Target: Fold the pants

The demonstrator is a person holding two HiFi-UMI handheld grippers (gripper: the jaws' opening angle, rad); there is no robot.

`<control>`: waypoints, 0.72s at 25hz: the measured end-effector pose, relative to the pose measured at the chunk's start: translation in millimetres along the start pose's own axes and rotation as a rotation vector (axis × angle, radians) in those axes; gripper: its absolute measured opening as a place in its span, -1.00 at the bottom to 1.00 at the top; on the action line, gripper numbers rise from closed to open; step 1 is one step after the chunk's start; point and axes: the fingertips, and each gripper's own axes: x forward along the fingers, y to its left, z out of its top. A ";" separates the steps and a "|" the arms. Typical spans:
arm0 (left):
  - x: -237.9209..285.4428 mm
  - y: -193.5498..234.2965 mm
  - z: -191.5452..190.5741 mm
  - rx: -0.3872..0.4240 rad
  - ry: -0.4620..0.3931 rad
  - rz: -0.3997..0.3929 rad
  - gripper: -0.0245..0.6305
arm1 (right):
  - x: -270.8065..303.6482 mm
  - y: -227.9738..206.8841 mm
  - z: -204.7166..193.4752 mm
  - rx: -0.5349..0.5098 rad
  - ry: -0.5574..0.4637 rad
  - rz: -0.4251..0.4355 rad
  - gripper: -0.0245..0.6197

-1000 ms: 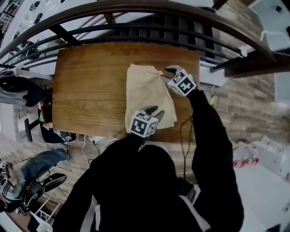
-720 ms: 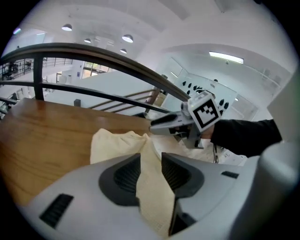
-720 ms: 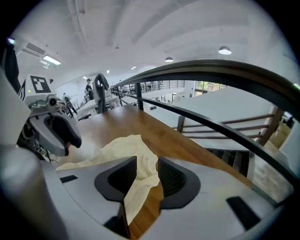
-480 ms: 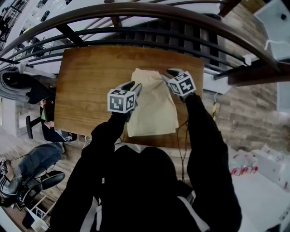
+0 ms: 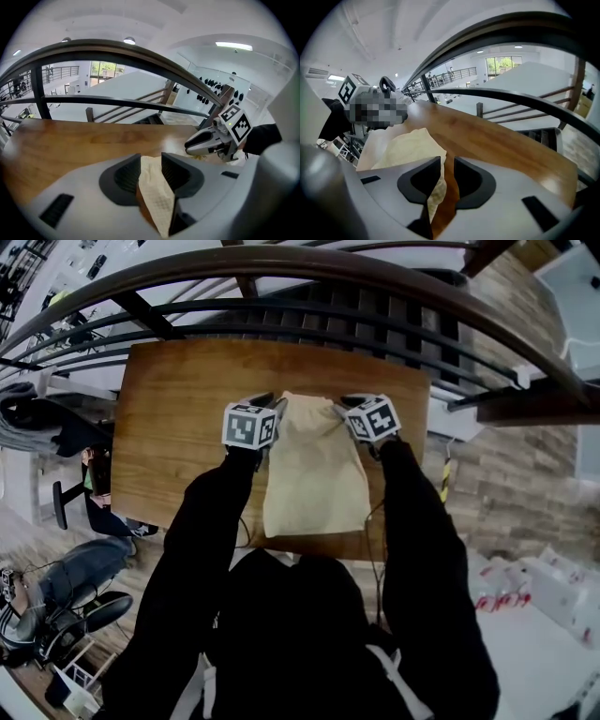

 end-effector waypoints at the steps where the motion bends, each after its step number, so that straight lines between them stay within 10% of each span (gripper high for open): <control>1: 4.3 2.2 0.9 0.001 0.004 -0.006 -0.51 | 3.0 2.1 -0.7 0.002 0.006 0.012 -0.65; 18: 46.1 24.1 -30.1 0.000 0.143 -0.074 -0.55 | 36.3 34.8 6.2 -0.101 0.100 0.094 -0.63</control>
